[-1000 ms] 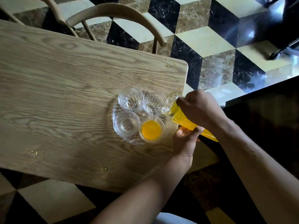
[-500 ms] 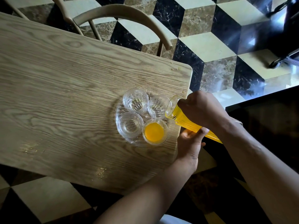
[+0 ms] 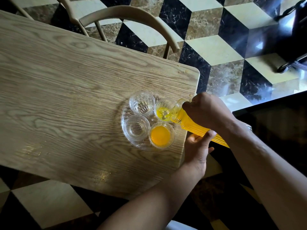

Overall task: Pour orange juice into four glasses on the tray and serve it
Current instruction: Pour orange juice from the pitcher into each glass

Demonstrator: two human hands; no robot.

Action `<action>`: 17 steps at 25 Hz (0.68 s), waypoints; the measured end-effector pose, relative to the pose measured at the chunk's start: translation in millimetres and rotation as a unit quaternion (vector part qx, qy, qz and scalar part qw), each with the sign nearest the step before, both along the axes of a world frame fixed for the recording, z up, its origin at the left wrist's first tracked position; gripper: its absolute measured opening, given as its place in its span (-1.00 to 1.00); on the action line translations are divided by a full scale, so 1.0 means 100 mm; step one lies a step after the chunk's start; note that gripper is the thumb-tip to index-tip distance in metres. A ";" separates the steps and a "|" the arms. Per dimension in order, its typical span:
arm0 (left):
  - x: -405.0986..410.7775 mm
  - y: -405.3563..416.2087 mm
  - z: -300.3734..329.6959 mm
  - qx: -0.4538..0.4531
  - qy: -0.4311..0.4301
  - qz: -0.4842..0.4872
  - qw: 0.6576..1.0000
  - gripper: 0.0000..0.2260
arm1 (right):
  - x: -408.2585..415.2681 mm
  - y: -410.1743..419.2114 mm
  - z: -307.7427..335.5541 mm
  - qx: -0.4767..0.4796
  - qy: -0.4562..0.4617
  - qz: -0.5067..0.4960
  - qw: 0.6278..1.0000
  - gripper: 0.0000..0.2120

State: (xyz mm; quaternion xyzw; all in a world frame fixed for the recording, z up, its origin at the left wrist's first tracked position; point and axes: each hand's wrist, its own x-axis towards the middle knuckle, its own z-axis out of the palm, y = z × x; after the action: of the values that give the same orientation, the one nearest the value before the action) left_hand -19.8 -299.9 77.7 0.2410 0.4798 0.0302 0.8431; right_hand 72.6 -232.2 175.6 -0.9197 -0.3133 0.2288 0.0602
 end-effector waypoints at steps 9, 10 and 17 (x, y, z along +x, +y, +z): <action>-0.02 0.01 0.02 -0.012 -0.009 0.000 1.000 -0.49 | -0.01 0.01 0.00 -0.012 -0.003 0.001 1.000 -0.60; -0.02 0.00 0.03 -0.014 -0.010 -0.001 1.000 -0.48 | -0.01 0.01 0.00 -0.013 -0.004 0.002 1.000 -0.60; -0.05 0.00 0.04 -0.018 -0.009 -0.004 1.000 -0.50 | -0.03 0.02 0.02 -0.018 -0.015 0.008 1.000 -0.59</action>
State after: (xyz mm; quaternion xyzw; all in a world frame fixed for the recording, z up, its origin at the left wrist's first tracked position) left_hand -25.1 -300.2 82.1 0.2278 0.4714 0.0205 0.8517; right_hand 69.9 -229.8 177.8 -0.9215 -0.3170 0.2215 0.0369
